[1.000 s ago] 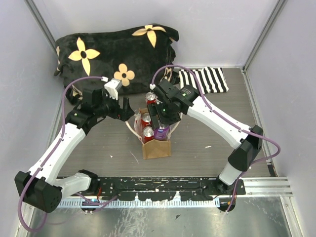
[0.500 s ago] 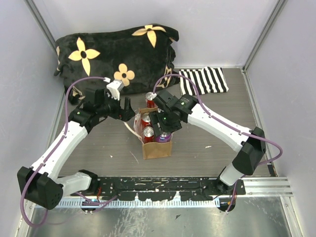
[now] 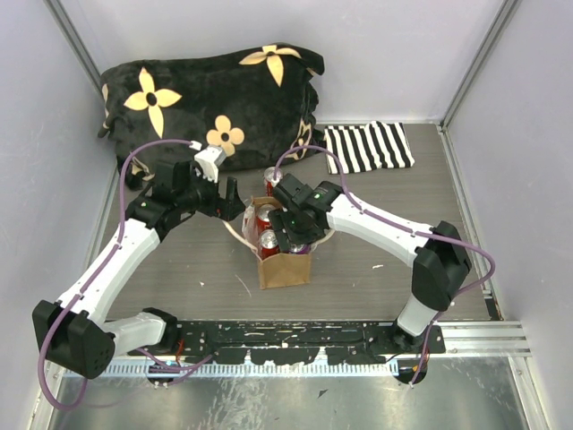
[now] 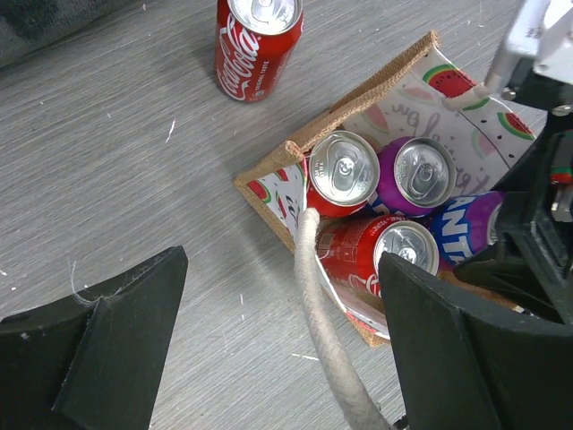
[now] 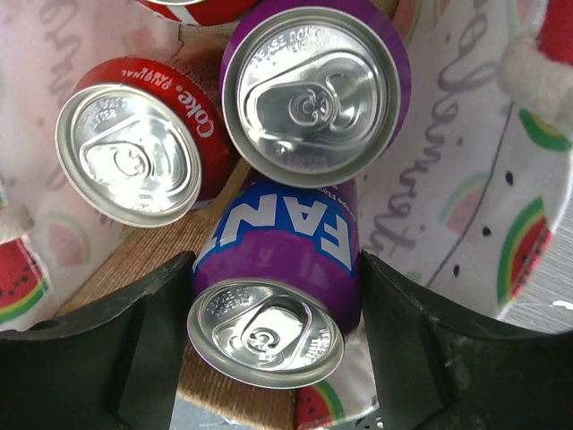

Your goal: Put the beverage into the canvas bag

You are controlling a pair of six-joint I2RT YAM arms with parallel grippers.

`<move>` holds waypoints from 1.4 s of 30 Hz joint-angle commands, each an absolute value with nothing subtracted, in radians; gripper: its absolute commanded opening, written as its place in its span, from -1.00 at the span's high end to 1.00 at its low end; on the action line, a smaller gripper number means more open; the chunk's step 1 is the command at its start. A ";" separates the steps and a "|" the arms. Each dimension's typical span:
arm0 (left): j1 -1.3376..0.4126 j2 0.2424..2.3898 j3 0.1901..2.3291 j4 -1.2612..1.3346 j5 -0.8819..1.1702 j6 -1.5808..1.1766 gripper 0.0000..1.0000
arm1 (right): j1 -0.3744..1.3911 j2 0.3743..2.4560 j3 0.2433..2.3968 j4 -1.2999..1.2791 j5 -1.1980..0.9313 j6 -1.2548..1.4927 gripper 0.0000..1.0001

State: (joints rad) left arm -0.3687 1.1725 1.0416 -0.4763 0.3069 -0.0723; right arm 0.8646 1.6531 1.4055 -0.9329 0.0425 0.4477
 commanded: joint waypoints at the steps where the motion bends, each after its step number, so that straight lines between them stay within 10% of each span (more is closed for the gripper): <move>1: -0.365 1.156 1.022 -0.455 0.322 -0.055 -0.89 | 0.870 1.651 1.382 -0.858 0.064 0.451 0.98; 17: -0.365 1.145 1.014 -0.461 0.327 -0.044 -0.89 | 0.874 1.696 1.231 -0.778 0.045 0.474 0.92; 21: -0.365 1.136 1.011 -0.460 0.336 -0.036 -0.90 | 0.874 1.686 1.246 -0.793 0.060 0.468 0.04; 27: -0.365 1.126 1.010 -0.462 0.382 -0.014 -0.89 | 0.874 1.658 1.325 -0.861 0.095 0.438 -0.58; 42: -0.377 1.110 1.015 -0.484 0.502 0.118 -0.87 | 0.872 1.639 1.545 -0.958 0.174 0.428 -0.74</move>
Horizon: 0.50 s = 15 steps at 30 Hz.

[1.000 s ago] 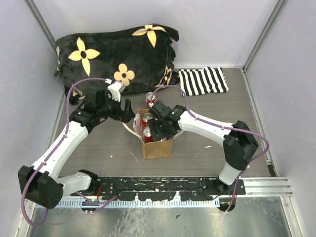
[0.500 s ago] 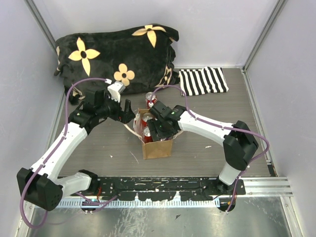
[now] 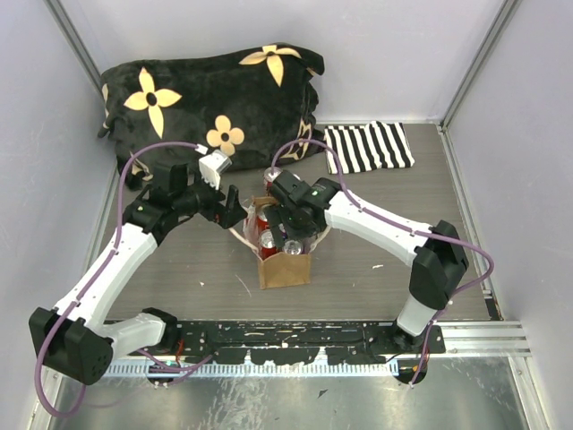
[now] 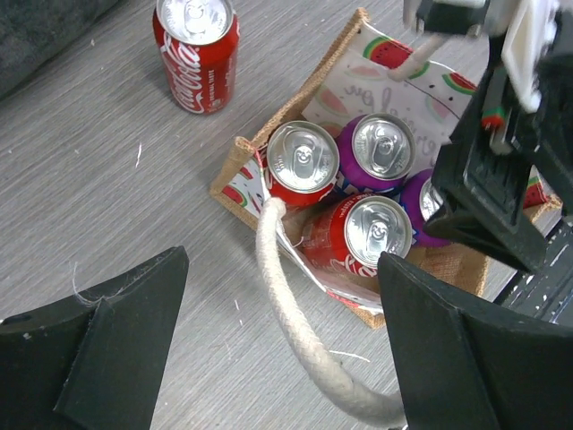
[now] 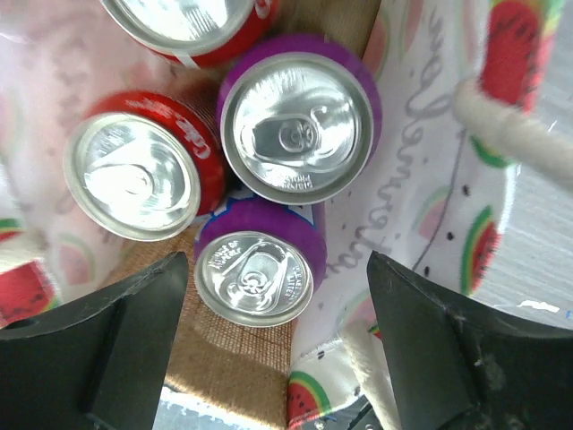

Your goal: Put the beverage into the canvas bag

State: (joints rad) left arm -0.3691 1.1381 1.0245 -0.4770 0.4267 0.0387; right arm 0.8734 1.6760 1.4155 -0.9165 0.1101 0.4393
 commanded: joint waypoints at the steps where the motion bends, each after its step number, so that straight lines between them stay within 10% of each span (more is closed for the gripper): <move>1: -0.388 1.107 1.018 -0.498 0.516 0.147 -0.86 | 0.871 1.640 1.573 -0.964 0.181 0.427 -0.74; 15: -0.699 1.029 0.997 -0.505 0.436 0.478 -0.88 | 0.640 1.748 1.847 -0.944 0.100 0.333 -0.73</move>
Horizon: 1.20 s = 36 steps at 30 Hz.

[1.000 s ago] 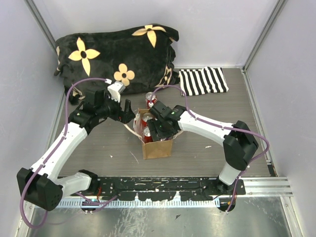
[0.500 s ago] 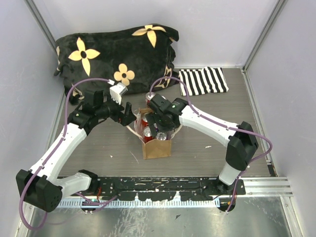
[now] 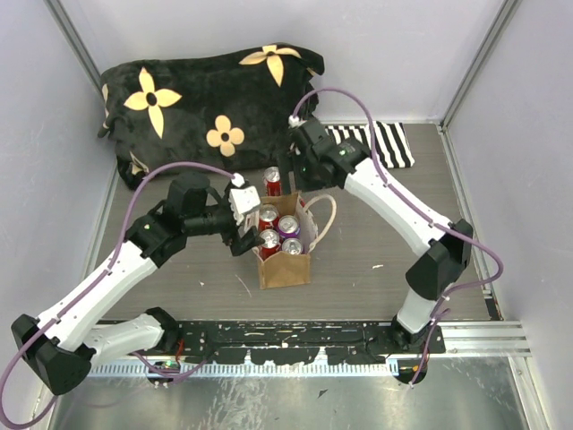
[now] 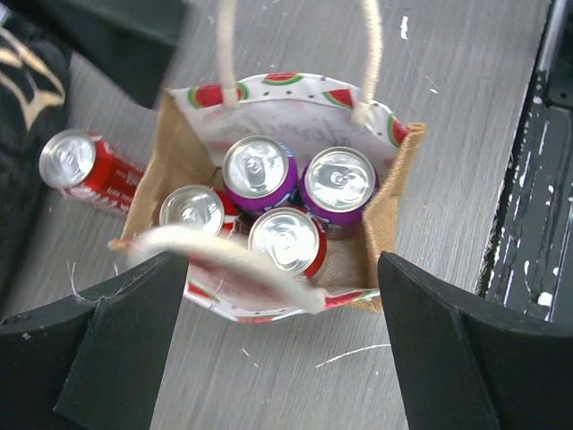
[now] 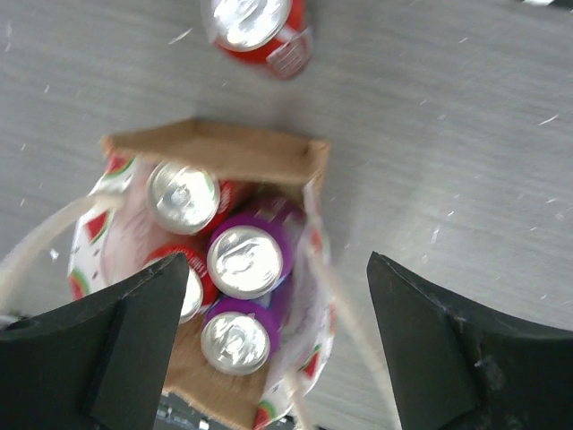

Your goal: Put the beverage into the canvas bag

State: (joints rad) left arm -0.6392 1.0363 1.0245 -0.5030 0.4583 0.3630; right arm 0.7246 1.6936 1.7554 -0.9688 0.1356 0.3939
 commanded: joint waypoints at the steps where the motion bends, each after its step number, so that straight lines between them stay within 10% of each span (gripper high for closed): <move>1: -0.718 1.032 0.995 -0.505 0.431 0.489 -0.88 | 0.622 1.772 1.879 -0.945 0.095 0.315 -0.73; 13: -0.776 0.926 0.964 -0.609 0.295 0.521 -0.90 | 0.526 2.235 2.484 -1.059 -0.036 0.228 -0.73; 36: -0.776 0.774 0.867 -0.702 0.227 0.513 -0.91 | 0.632 2.295 2.341 -0.896 0.031 0.241 -0.75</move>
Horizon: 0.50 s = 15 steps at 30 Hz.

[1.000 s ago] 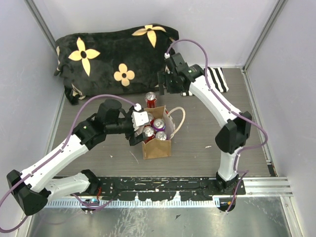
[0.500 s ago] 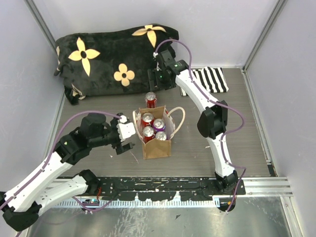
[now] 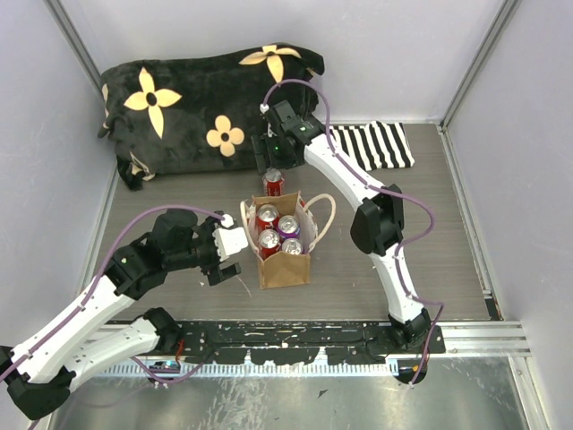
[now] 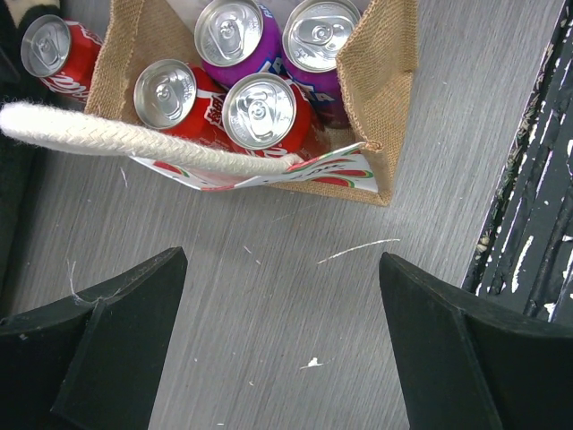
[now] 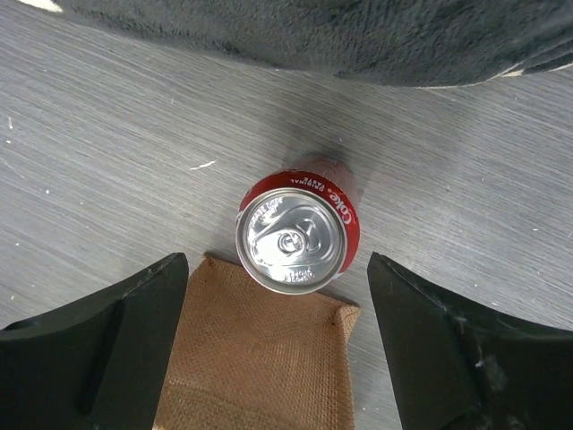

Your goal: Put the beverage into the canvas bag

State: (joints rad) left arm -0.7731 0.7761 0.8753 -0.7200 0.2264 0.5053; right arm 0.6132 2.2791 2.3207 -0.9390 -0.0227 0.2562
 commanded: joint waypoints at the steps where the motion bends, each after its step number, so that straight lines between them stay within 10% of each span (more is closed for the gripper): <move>1: -0.775 0.773 0.865 -0.702 0.227 0.512 -0.91 | 0.636 2.298 2.338 -0.896 0.037 0.237 -0.75; 15: -0.775 0.765 0.854 -0.701 0.233 0.506 -0.91 | 0.659 2.351 2.263 -0.856 0.109 0.216 -0.74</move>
